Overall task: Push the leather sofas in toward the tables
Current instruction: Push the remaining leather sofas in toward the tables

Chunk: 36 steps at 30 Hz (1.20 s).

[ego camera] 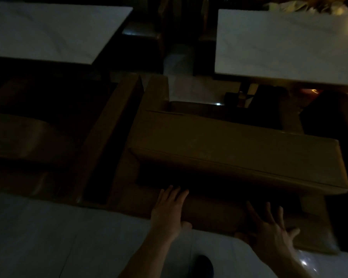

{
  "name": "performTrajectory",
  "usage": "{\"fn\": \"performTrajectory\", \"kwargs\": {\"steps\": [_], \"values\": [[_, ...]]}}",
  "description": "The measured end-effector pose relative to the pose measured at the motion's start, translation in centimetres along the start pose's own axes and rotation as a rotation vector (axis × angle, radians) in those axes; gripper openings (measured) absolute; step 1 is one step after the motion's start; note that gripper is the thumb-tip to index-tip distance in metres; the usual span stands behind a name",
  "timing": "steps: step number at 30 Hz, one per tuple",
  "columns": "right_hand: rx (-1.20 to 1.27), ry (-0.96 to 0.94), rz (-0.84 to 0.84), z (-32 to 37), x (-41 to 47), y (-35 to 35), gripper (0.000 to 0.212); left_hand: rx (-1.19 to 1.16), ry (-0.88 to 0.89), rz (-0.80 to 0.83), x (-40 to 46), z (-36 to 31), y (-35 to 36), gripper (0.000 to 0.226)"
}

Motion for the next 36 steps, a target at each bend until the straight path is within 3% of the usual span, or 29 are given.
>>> {"fn": "performTrajectory", "kwargs": {"steps": [18, 26, 30, 34, 36], "values": [[0.108, -0.124, 0.083, -1.7, -1.0, -2.4, 0.100, 0.184, -0.090, 0.202, 0.2, -3.1, -2.6, 0.098], [0.250, -0.098, 0.043, -2.1, -4.5, -5.9, 0.081, 0.107, 0.038, 0.226, -0.9, -5.9, -6.2, 0.087], [0.264, -0.125, 0.056, -2.2, -6.7, -6.9, 0.086, 0.058, 0.102, 0.287, -1.2, -7.4, -8.6, 0.086], [0.269, -0.086, -0.036, -3.3, -10.1, -9.4, 0.051, 0.018, 0.209, 0.424, -0.8, -10.0, -10.3, 0.084], [0.260, -0.046, -0.097, -4.7, -11.5, -10.1, 0.050, 0.025, 0.273, 0.450, -0.9, -12.1, -10.9, 0.083]]}}
Point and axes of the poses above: each hand's wrist, its own x-axis towards the middle knuckle, its own y-axis out of the palm, z = x × y, the point moved 3 cm from there along x, towards the middle knuckle
